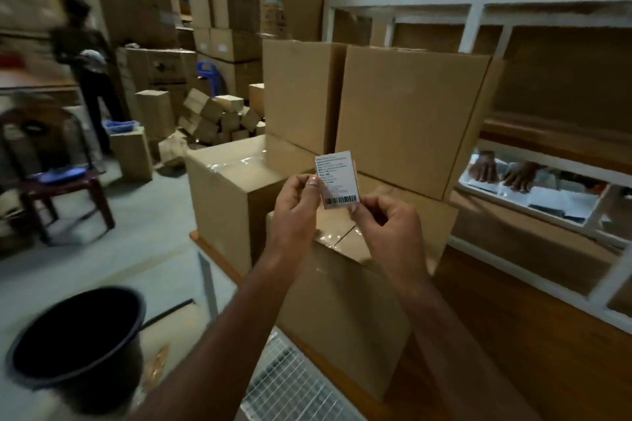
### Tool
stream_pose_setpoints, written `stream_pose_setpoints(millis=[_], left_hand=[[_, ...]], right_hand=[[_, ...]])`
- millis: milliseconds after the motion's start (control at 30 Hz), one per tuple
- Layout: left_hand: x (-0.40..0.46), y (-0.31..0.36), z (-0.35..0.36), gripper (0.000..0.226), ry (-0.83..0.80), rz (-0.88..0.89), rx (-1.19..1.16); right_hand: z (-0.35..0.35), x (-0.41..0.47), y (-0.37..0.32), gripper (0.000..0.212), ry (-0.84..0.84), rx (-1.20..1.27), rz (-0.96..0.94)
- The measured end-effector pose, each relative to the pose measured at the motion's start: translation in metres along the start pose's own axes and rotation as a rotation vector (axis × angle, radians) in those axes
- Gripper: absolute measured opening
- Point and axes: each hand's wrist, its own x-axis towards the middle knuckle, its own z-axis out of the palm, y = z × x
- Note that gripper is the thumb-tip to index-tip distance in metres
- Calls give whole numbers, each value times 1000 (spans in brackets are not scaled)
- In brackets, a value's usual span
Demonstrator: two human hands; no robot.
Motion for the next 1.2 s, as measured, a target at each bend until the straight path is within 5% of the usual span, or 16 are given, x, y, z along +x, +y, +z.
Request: stream_pose_setpoints(millis=[333, 633, 900, 1200], left_hand=[[-56, 3, -141, 21, 282, 96, 308], [-49, -39, -331, 14, 868, -124, 569], [-47, -103, -486, 13, 917, -463, 566], [-52, -157, -551, 17, 869, -656, 557]], right_hand=[[101, -43, -26, 19, -354, 102, -45], [311, -55, 6, 23, -514, 185, 111], [495, -95, 57, 14, -747, -158, 104], [587, -145, 106, 15, -920, -428, 163]])
